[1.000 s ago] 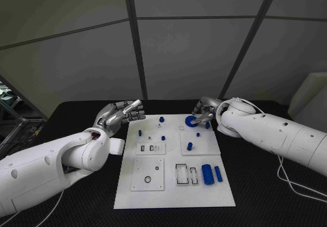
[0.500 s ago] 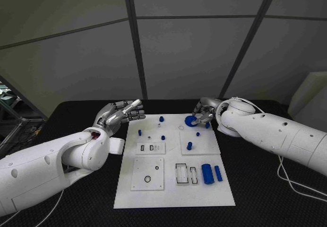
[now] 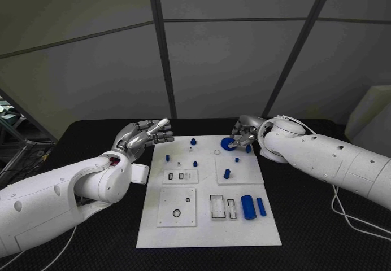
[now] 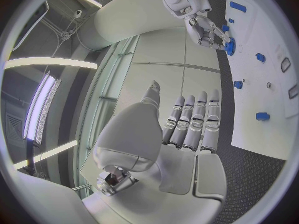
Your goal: Assemble the parts on the task board
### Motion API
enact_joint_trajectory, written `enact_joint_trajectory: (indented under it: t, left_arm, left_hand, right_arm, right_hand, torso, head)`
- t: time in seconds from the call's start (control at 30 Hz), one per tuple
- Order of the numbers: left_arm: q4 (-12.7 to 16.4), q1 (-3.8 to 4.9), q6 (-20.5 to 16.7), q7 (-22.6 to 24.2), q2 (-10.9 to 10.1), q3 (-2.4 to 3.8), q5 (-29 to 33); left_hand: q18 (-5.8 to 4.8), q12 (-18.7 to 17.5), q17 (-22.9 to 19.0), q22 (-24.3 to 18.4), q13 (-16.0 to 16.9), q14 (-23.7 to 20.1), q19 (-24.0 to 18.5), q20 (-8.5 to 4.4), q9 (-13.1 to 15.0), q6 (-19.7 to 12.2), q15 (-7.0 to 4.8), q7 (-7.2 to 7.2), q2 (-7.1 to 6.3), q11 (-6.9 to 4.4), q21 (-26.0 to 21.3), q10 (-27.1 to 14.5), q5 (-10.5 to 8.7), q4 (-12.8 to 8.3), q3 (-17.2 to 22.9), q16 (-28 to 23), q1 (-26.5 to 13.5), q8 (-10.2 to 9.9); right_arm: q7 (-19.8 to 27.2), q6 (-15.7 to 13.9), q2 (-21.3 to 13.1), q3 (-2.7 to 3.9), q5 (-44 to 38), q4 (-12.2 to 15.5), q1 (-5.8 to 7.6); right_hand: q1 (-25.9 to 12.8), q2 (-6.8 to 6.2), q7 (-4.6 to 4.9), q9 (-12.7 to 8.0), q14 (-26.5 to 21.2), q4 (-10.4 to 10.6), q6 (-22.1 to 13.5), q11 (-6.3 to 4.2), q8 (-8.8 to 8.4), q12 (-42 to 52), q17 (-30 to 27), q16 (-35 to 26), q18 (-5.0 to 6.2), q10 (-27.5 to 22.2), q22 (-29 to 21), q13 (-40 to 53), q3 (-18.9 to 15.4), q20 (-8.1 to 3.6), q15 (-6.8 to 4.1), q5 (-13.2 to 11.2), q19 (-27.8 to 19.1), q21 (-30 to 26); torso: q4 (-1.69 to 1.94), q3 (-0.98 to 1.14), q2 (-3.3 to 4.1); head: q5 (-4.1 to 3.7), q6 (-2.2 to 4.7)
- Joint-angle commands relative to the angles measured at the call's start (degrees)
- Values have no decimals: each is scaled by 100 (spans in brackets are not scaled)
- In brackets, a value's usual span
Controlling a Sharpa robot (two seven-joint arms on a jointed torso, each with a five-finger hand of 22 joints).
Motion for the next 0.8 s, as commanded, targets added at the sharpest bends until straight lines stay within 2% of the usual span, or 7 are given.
enact_joint_trajectory:
  t: [0.03,0.2,0.3,0.4,0.6,0.67,0.8]
  left_arm:
    - [2,11,75,13,2,6,-33]
    - [0,11,87,-1,5,6,-33]
    - [-1,11,93,-7,6,6,-33]
    - [-3,11,101,-14,6,6,-33]
    - [-13,10,118,-25,9,6,-33]
    - [-16,10,120,-26,11,6,-33]
    - [-19,10,121,-26,20,6,-33]
  left_hand:
    - [-61,-28,-7,-5,1,9,21,2,-7,54,7,247,13,0,20,20,24,-31,-1,-24,51,-24]
    - [-61,-32,-8,-6,0,5,20,1,-7,54,6,246,14,-1,19,18,24,-35,-3,-28,52,-26]
    - [-61,-35,-8,-8,0,3,19,1,-8,52,6,246,13,-2,19,15,23,-39,-5,-31,52,-27]
    - [-61,-38,-8,-8,0,1,19,1,-8,52,6,246,13,-3,18,14,23,-41,-6,-33,52,-28]
    - [-61,-38,-8,-8,0,1,19,1,-8,52,6,246,13,-3,18,14,23,-41,-6,-33,52,-28]
    - [-61,-38,-8,-8,0,1,19,1,-8,52,6,246,13,-3,18,14,23,-41,-6,-33,52,-28]
    - [-61,-50,-9,-12,-2,-4,17,1,-10,46,7,245,14,-5,16,4,22,-50,-12,-40,50,-35]
  right_arm:
    - [36,-186,-2,-2,-131,18,4]
    - [85,-336,-15,-2,-231,77,2]
    - [117,-404,-27,-2,-263,135,1]
    - [153,-566,-63,-1,-294,252,-2]
    - [166,-991,-174,0,-699,750,-8]
    - [124,-1074,-178,0,-919,919,-8]
    - [19,-1162,-123,-10,-1354,1184,-9]
  right_hand:
    - [42,111,-14,25,404,-38,62,-54,15,37,564,40,-86,195,1509,694,40,-55,-42,49,594,37]
    - [50,127,-23,30,410,-86,93,-63,5,49,590,52,-86,203,1509,707,64,-68,-54,83,594,37]
    - [25,139,-35,37,413,-167,147,-75,-23,52,605,59,-86,208,1509,716,110,-93,-74,344,594,37]
    - [13,138,-36,37,412,-184,151,-78,-36,50,602,57,-86,208,1509,716,120,-96,-76,387,594,37]
    - [-30,120,-36,36,416,-193,151,-84,-56,66,619,64,-86,216,1509,732,116,-94,-66,416,594,37]
    - [-51,110,-37,36,416,-194,154,-84,-63,67,621,65,-86,218,1509,734,112,-92,-63,425,594,37]
    - [-73,100,-39,37,417,-195,160,-85,-69,76,625,67,-86,223,1509,743,109,-91,-63,431,594,37]
  torso:
    - [3,2,-2]
    - [2,4,0]
    - [-1,5,1]
    - [0,5,0]
    - [-5,8,-3]
    - [-2,1,-3]
    - [16,1,-1]
  head:
    - [0,-5]
    - [1,1]
    - [4,9]
    - [7,9]
    - [27,11]
    - [22,14]
    - [29,8]
